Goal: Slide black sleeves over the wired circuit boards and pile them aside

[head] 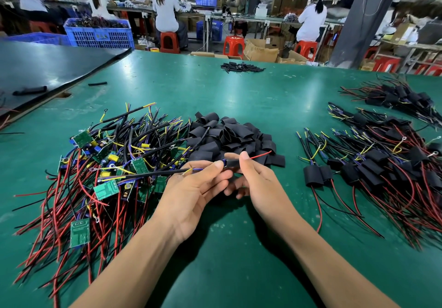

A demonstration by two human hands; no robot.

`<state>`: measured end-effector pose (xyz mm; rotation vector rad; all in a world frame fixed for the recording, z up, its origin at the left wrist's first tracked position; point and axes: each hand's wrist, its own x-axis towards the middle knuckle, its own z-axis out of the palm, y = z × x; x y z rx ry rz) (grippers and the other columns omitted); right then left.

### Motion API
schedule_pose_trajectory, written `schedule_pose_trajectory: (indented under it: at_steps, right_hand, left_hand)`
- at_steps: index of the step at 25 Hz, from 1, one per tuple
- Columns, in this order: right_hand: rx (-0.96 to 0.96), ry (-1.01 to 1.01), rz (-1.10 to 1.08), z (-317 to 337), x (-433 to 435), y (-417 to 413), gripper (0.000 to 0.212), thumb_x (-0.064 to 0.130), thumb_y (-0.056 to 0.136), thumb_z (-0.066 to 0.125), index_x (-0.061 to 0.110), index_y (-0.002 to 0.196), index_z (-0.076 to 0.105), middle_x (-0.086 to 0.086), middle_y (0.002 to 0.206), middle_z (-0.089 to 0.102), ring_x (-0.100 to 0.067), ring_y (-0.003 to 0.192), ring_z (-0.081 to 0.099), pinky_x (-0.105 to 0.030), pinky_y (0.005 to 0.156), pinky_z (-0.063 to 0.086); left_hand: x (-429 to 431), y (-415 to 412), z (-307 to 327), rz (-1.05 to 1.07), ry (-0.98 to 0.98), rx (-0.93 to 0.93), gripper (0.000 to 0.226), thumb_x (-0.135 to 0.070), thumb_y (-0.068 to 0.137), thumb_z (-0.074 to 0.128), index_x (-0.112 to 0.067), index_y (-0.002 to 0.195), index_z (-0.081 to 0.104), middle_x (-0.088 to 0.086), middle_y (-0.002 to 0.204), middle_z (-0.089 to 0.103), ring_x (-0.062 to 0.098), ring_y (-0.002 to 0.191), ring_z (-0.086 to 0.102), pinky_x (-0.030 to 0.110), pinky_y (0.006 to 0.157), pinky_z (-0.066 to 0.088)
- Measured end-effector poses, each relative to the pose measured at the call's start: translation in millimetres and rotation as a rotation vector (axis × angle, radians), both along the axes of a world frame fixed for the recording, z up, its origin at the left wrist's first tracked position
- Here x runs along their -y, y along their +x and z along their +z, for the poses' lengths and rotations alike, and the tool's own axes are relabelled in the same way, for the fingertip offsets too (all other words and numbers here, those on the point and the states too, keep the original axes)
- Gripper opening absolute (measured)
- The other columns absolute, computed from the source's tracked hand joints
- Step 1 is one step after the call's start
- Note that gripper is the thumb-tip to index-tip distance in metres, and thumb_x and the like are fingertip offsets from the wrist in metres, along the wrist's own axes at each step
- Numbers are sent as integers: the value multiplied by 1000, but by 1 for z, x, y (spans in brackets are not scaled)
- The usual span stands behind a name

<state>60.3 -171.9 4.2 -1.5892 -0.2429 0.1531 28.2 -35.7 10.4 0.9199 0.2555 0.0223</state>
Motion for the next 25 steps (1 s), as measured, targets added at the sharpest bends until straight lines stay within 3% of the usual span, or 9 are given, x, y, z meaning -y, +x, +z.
schedule_pose_trajectory:
  at_steps: [5,8,11,15,17,20,25]
  right_hand:
    - [84,6,15,-2,1,1,33,41,107,38,31,112,69,2,65,67,-13,63,65,-24,59,44]
    - [100,8,18,-4,3,0,35,46,103,37,35,114,68,3,69,68,-15,66,65,-30,63,45]
    - [105,-8,2,-3,3,0,30,39,106,39,35,112,67,5,67,68,-12,64,65,-24,60,45]
    - [125,38,-113,0,8,2,9,27,100,59,26,105,66,7,73,68,-13,64,64,-19,58,46]
    - [164,51,-241,0,9,1,15,25,89,74,23,98,62,7,81,70,-14,66,65,-20,61,47]
    - [316,-72,-433,-1,9,-2,37,30,77,84,32,100,55,12,98,61,-7,70,62,-18,69,48]
    - [538,-373,-358,-4,9,-3,31,49,76,76,34,101,70,17,104,57,-6,89,61,-16,74,44]
  left_hand:
    - [-1,-3,-3,11,59,149,25,-6,67,78,-7,85,62,20,84,73,31,84,75,29,69,59]
    - [3,-6,-5,8,103,239,24,-5,69,78,-6,86,61,22,83,73,32,78,73,31,70,59]
    - [4,-4,-5,9,64,231,21,-3,71,76,-5,87,63,22,89,73,33,88,74,29,72,59]
    - [3,-1,-4,35,53,209,22,3,73,74,-4,91,64,21,91,73,32,89,74,29,74,59]
    - [3,-1,-4,67,68,201,22,6,76,73,-2,94,65,17,85,72,27,85,72,31,76,59]
    - [4,-1,-5,102,84,177,19,10,78,71,-1,94,66,12,80,71,26,83,70,34,79,60]
    - [3,-3,-2,147,106,175,18,12,79,69,2,94,66,16,81,71,28,80,71,33,75,60]
